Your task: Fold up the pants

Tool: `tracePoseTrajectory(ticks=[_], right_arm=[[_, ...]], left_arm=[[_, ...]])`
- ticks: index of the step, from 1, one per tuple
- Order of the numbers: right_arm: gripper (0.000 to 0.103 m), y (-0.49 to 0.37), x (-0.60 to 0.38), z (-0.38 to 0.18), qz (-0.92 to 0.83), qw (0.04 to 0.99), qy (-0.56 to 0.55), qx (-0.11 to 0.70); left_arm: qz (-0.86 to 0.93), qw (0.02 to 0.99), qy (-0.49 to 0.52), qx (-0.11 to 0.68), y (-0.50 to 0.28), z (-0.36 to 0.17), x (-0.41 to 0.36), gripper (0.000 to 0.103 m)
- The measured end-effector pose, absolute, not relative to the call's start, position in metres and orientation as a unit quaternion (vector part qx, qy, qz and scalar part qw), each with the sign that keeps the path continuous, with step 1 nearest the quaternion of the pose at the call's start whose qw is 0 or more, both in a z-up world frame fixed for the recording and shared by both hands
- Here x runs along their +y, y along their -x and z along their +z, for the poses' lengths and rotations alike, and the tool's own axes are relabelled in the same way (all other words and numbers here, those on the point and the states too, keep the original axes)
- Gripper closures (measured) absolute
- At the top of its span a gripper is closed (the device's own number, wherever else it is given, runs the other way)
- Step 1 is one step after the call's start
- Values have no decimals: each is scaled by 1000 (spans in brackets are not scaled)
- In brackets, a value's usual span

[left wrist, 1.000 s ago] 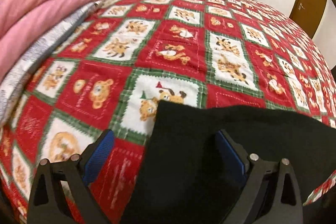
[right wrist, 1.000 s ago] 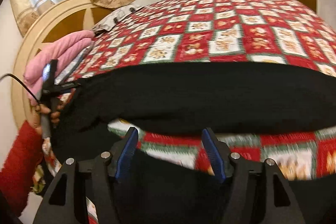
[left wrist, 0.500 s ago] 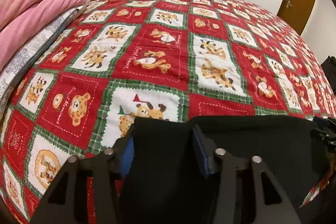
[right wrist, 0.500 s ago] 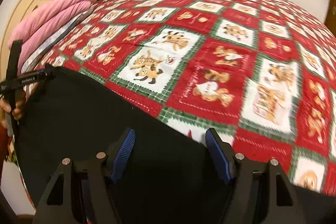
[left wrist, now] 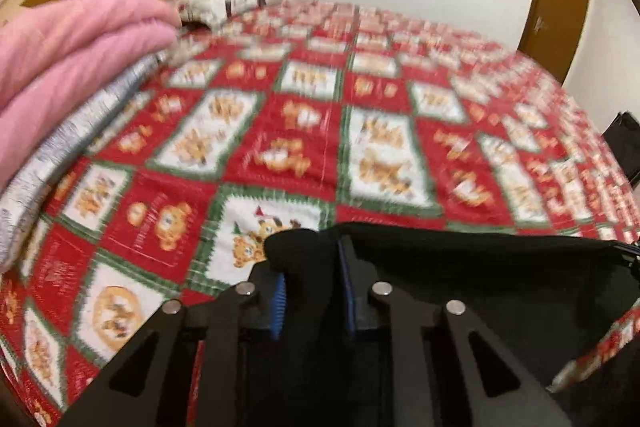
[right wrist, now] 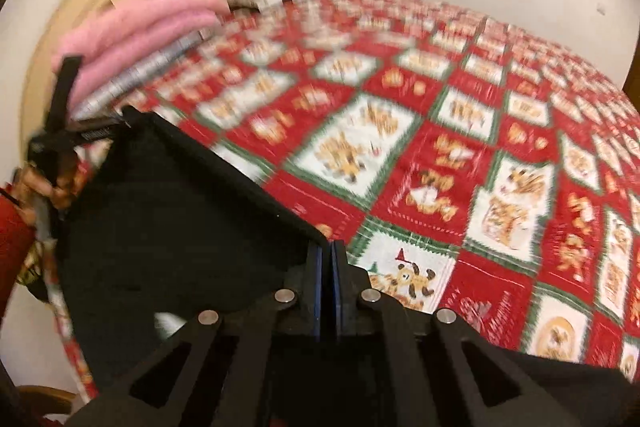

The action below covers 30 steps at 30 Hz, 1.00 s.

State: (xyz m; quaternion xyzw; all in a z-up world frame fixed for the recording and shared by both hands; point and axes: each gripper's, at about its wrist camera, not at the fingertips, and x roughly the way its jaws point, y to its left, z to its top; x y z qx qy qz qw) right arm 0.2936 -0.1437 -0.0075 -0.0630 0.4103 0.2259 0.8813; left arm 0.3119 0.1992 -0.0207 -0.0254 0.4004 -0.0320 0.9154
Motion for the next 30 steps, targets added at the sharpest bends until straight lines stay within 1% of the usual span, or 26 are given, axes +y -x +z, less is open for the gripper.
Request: tracePoseTrajectory(ticks=[3, 6, 9, 10, 11, 13, 15, 17, 20, 21, 23, 27, 28, 30], right_arm=[[99, -245, -144, 25, 237, 898, 63, 367], [99, -197, -139, 42, 251, 904, 60, 341], [99, -155, -135, 44, 261, 906, 62, 327], [99, -138, -132, 42, 265, 907, 65, 322], [99, -124, -131, 38, 267, 907, 66, 320], [99, -99, -125, 21, 269, 904, 72, 324], [99, -82, -117, -2, 270, 896, 86, 340], [99, -69, -110, -27, 267, 890, 102, 355], [99, -57, -100, -59, 261, 882, 131, 370], [99, -56, -98, -68, 260, 879, 134, 376], [99, -56, -98, -79, 260, 875, 133, 385], [98, -59, -105, -82, 267, 874, 109, 390], [98, -61, -106, -82, 270, 873, 106, 392], [97, -61, -107, -83, 276, 871, 106, 393]], left_arm=[[-48, 932, 34, 358, -276, 6, 206, 79], [-57, 941, 49, 330, -241, 20, 212, 79], [-61, 947, 57, 309, -202, 23, 216, 79], [-61, 949, 59, 302, -190, 21, 218, 77], [-59, 952, 58, 296, -178, 18, 220, 73], [-52, 954, 50, 290, -156, 6, 222, 71], [-31, 955, 37, 291, -138, -13, 226, 60], [-2, 954, 31, 297, -126, -31, 229, 39], [34, 944, 28, 327, -119, -57, 239, 23], [39, 940, 30, 337, -117, -63, 242, 21], [50, 936, 41, 345, -110, -69, 251, 10], [52, 933, 52, 353, -97, -69, 264, 5], [56, 932, 50, 356, -95, -68, 266, 2], [65, 929, 43, 363, -90, -70, 270, 1]])
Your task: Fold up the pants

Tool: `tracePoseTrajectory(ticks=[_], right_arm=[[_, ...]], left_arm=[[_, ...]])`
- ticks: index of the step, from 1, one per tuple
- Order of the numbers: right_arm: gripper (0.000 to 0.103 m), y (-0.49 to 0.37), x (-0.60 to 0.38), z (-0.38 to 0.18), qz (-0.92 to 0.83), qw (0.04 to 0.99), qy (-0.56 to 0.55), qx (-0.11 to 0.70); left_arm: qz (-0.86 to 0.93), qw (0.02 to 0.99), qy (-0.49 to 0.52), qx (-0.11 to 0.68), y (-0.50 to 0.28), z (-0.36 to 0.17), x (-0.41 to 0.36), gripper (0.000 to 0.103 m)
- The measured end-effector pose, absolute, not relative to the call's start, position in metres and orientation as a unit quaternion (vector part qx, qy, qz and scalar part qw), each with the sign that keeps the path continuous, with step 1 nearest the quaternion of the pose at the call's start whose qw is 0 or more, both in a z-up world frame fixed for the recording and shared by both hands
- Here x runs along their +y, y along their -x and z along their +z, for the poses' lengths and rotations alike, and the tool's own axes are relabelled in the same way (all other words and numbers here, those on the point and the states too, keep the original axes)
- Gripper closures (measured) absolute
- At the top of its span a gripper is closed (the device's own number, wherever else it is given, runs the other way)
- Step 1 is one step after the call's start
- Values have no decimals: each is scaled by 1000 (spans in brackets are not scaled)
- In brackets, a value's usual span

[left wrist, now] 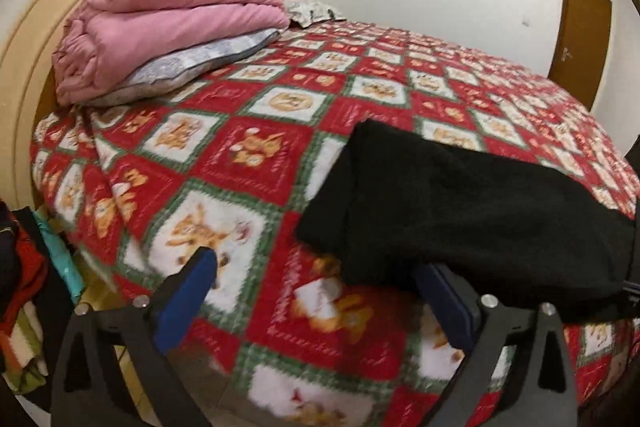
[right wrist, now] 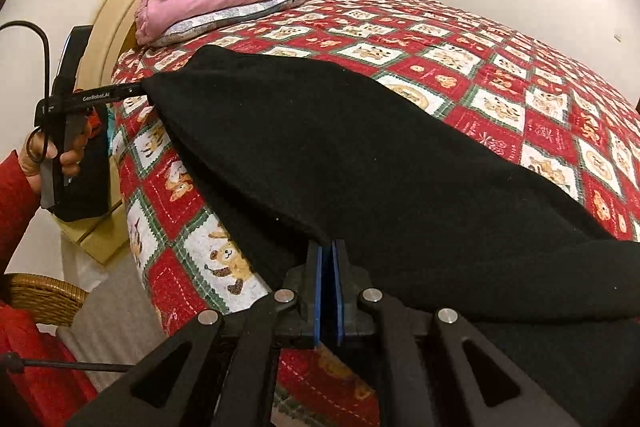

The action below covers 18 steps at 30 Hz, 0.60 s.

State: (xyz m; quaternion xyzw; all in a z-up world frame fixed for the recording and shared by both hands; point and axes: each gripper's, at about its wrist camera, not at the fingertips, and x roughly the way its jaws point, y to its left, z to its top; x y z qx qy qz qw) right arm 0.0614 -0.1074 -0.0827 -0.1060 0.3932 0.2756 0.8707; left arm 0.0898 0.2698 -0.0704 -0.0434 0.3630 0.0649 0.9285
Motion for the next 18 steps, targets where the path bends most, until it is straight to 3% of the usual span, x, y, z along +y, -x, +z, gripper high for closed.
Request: tracePoseTrajectory(ticks=[6, 9, 11, 15, 18], right_arm=[[97, -64, -105, -82, 276, 869, 107, 397], [97, -65, -107, -83, 276, 869, 97, 398], [97, -66, -108, -84, 277, 870, 89, 398], [97, -68, -109, -83, 275, 871, 75, 401], [97, -67, -108, -83, 270, 872, 77, 400]], left_arm=[[107, 914, 31, 390, -72, -80, 283, 1], [89, 907, 95, 400, -58, -77, 297, 6], [69, 909, 142, 386, -51, -70, 299, 18], [16, 894, 246, 375, -57, -71, 283, 22], [6, 885, 270, 379, -71, -76, 264, 23]])
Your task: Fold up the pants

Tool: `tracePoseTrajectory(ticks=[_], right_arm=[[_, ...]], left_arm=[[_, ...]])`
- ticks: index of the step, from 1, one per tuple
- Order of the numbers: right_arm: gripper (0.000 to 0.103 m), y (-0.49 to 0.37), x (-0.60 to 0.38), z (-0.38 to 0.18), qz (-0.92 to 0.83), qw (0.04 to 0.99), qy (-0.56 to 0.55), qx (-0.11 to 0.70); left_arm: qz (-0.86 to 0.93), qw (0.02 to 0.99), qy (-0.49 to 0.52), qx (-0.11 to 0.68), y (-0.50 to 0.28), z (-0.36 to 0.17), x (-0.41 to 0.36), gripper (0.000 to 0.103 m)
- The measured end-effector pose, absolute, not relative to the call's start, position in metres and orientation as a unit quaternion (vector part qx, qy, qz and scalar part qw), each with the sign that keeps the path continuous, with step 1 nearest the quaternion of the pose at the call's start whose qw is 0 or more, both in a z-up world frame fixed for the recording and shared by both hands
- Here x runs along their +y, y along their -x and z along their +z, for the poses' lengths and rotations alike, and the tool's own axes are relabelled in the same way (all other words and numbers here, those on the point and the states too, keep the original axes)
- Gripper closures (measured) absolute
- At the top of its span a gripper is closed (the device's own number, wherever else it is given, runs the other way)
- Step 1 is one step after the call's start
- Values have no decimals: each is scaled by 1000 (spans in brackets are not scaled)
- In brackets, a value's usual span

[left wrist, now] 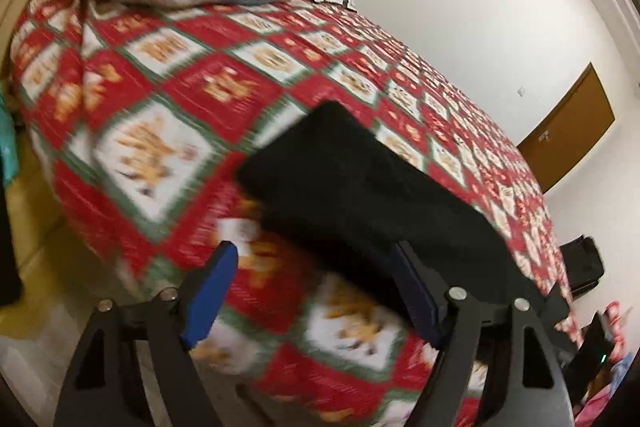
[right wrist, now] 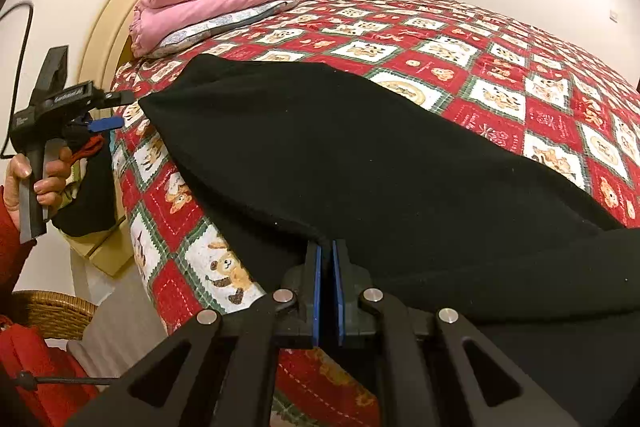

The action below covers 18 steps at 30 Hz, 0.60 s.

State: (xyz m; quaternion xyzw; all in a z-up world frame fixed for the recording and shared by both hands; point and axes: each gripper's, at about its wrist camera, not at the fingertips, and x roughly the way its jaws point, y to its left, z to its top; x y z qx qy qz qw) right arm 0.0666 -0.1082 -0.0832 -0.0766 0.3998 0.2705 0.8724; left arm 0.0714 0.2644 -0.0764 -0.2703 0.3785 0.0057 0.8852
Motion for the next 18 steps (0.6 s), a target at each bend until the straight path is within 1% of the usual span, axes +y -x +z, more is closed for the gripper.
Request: tracePoseTrajectory(ticks=[6, 7, 8, 9, 11, 12, 13, 14, 18], right_arm=[[97, -67, -108, -83, 266, 874, 75, 399], [97, -68, -109, -83, 267, 874, 76, 400], [97, -68, -108, -83, 267, 873, 76, 401], [97, -68, -108, -83, 267, 873, 78, 401], [97, -67, -107, -83, 265, 873, 81, 401], [97, -67, -106, -83, 264, 873, 81, 401], [97, -67, -106, -83, 263, 874, 81, 401], [97, -67, -106, -83, 262, 874, 79, 401], [97, -67, -107, -83, 260, 874, 76, 403]], left_arm=[[-9, 847, 359, 391, -90, -99, 260, 23], [-5, 845, 366, 389, -93, -102, 261, 26], [3, 847, 370, 382, -95, -102, 263, 33], [8, 848, 372, 378, -95, -101, 265, 38], [9, 845, 386, 370, -96, -100, 270, 63], [4, 844, 393, 366, -96, -100, 271, 68], [0, 844, 395, 362, -96, -98, 271, 77], [-1, 848, 388, 360, -96, -96, 272, 81], [7, 884, 304, 355, -100, -74, 253, 86]])
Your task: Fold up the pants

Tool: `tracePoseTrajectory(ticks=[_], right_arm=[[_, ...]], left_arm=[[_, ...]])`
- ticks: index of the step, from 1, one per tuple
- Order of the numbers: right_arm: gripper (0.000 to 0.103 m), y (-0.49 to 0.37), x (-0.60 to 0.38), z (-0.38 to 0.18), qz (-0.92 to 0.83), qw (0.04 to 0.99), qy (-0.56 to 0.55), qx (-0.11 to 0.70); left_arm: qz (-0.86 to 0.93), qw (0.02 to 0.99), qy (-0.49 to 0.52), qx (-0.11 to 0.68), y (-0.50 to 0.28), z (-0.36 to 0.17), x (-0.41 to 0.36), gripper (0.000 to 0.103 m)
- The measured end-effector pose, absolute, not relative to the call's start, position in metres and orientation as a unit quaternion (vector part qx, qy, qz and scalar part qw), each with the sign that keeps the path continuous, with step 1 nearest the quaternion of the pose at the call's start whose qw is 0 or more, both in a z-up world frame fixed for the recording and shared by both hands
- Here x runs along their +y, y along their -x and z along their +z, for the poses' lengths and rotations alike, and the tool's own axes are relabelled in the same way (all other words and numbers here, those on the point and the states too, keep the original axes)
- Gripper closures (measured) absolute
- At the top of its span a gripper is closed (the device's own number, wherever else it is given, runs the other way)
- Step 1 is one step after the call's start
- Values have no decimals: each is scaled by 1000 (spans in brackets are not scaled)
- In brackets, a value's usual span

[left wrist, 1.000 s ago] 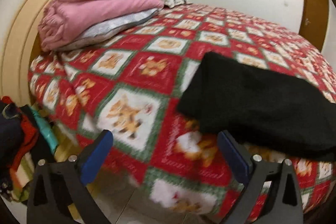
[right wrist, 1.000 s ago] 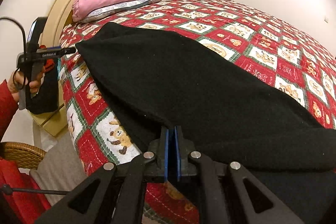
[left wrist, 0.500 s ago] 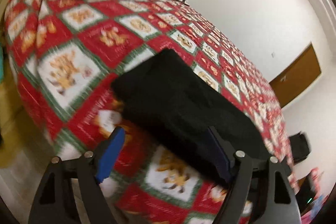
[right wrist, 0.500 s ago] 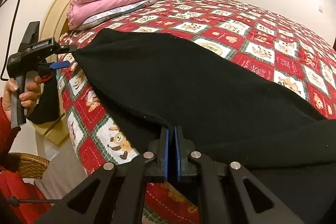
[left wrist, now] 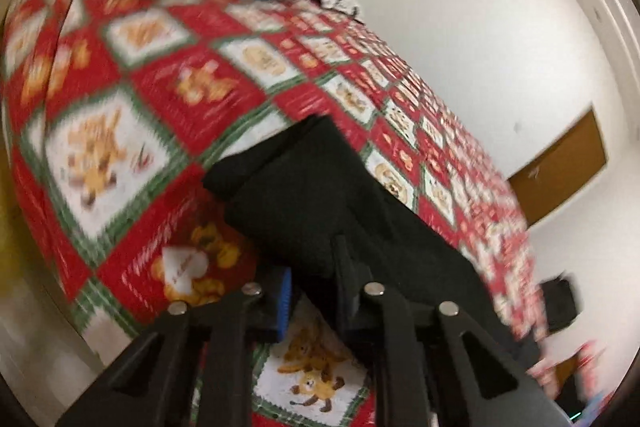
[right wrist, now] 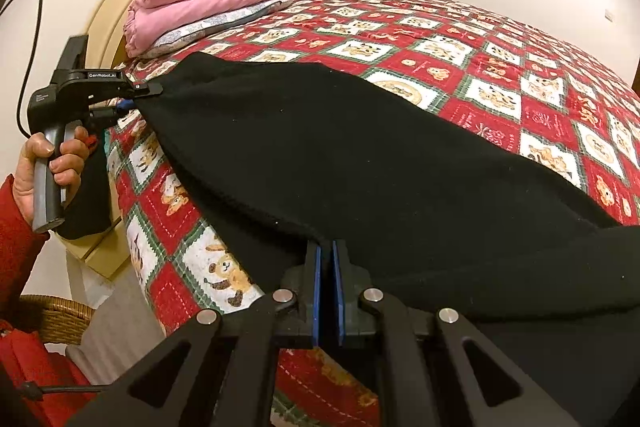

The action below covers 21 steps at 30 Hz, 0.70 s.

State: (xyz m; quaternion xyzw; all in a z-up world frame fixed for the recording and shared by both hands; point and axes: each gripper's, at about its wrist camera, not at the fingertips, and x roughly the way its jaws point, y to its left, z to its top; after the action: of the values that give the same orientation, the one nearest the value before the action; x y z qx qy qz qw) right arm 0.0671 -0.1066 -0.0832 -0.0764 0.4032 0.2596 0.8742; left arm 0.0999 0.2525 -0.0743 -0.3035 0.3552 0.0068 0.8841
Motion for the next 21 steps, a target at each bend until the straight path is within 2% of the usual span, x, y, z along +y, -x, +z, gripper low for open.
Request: tracePoseTrajectory(ticks=[5, 8, 11, 16, 21], right_arm=[[97, -67, -106, -81, 255, 875, 77, 405], [97, -68, -106, -82, 254, 876, 73, 403], [97, -69, -105, -81, 252, 877, 71, 403], [97, -68, -101, -81, 247, 877, 93, 400], [97, -70, -106, -82, 250, 878, 71, 403]], left_arm=[[-3, 910, 230, 344, -107, -44, 244, 87], [7, 906, 191, 378, -118, -44, 245, 87], [18, 895, 183, 407, -119, -54, 246, 87], [32, 899, 181, 399, -100, -55, 245, 87], [52, 911, 147, 381, -98, -37, 241, 76]])
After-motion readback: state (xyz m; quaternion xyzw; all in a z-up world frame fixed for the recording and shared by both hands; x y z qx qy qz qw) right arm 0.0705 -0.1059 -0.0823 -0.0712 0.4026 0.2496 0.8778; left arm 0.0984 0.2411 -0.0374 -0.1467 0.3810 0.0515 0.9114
